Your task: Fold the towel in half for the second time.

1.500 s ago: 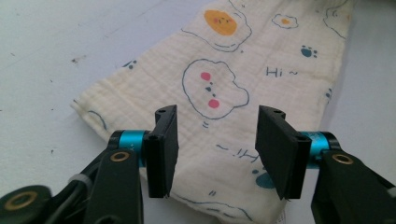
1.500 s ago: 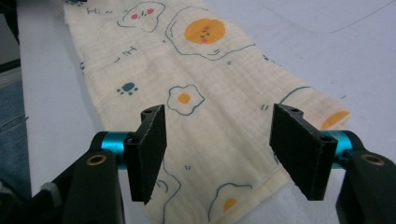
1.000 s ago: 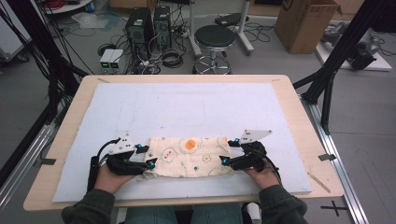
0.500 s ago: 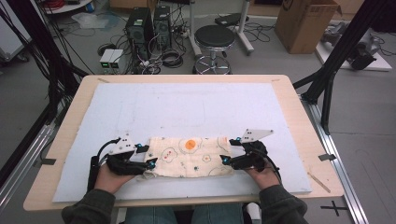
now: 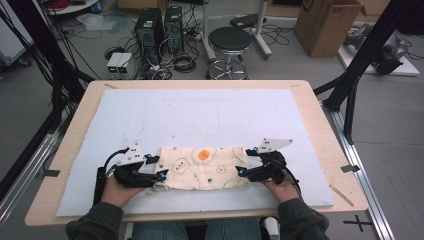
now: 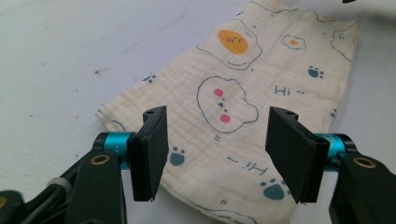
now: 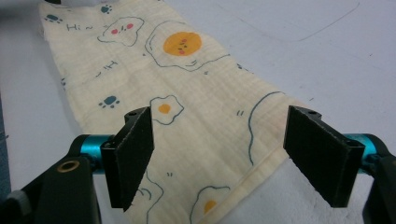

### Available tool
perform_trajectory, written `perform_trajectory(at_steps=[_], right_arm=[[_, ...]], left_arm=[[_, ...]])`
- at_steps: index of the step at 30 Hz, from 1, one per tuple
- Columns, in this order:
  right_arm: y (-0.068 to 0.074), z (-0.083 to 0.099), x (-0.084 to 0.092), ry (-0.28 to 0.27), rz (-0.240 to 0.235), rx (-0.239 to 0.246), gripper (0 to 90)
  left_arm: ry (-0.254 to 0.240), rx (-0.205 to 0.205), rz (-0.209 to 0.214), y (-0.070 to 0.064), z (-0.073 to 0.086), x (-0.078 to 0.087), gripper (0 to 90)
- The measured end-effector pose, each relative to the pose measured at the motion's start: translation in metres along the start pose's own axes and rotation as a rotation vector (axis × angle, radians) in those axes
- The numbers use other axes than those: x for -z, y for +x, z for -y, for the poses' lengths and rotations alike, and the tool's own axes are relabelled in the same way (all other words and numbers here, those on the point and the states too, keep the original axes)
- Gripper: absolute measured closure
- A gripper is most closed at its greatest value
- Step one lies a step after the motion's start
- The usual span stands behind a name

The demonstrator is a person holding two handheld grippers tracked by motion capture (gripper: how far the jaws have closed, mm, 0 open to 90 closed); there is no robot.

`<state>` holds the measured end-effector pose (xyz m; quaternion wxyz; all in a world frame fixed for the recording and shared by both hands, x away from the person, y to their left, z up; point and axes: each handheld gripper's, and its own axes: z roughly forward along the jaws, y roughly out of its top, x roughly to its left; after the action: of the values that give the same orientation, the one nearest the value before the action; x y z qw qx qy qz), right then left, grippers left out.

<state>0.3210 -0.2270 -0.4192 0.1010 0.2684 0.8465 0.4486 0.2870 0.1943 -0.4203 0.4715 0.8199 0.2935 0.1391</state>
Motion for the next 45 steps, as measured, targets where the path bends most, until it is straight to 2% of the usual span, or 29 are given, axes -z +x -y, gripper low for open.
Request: perform_trajectory(at_steps=[7, 12, 14, 19, 24, 25, 31, 33, 35, 38, 40, 41, 43, 45], right_arm=[[-0.003, -0.001, 0.000, 0.000, -0.006, -0.004, 23.9], [-0.006, -0.002, 0.000, 0.008, -0.002, -0.011, 23.9], [-0.008, -0.004, 0.000, 0.012, -0.003, -0.015, 23.9], [-0.021, -0.016, -0.001, 0.026, 0.005, -0.029, 24.0], [-0.033, -0.029, -0.003, 0.042, 0.026, -0.028, 25.6], [-0.040, -0.036, -0.005, 0.043, 0.030, -0.032, 28.2], [-0.053, -0.041, -0.015, 0.077, 0.034, -0.059, 34.4], [-0.059, -0.039, -0.023, 0.105, 0.031, -0.085, 37.6], [-0.061, -0.038, -0.027, 0.120, 0.025, -0.092, 40.6], [-0.064, -0.036, -0.033, 0.129, 0.012, -0.099, 44.4], [-0.065, -0.036, -0.035, 0.132, 0.002, -0.107, 45.5], [-0.067, -0.035, -0.037, 0.146, -0.008, -0.122, 46.8], [-0.069, -0.034, -0.039, 0.147, -0.011, -0.117, 47.1], [-0.072, -0.031, -0.040, 0.158, -0.027, -0.147, 49.1]], left_arm=[[0.015, 0.002, -0.013, 0.002, 0.000, -0.002, 39.2], [0.009, 0.023, -0.006, 0.005, -0.003, -0.004, 39.2], [0.024, 0.037, 0.000, 0.008, -0.005, -0.005, 39.3], [0.023, 0.060, -0.005, 0.020, -0.021, -0.009, 39.5], [0.019, 0.074, -0.020, 0.030, -0.029, -0.016, 40.4], [0.022, 0.082, -0.024, 0.033, -0.031, -0.018, 41.4], [0.027, 0.106, -0.048, 0.048, -0.041, -0.029, 42.7], [0.028, 0.122, -0.059, 0.053, -0.040, -0.032, 42.9], [0.045, 0.151, -0.077, 0.061, -0.036, -0.037, 42.9], [0.066, 0.175, -0.073, 0.067, -0.032, -0.043, 43.4], [0.076, 0.178, -0.065, 0.067, -0.031, -0.046, 44.2], [0.098, 0.171, -0.051, 0.067, -0.030, -0.051, 44.6], [0.110, 0.162, -0.046, 0.066, -0.029, -0.053, 45.9], [0.139, 0.154, -0.040, 0.066, -0.027, -0.058, 47.5]])
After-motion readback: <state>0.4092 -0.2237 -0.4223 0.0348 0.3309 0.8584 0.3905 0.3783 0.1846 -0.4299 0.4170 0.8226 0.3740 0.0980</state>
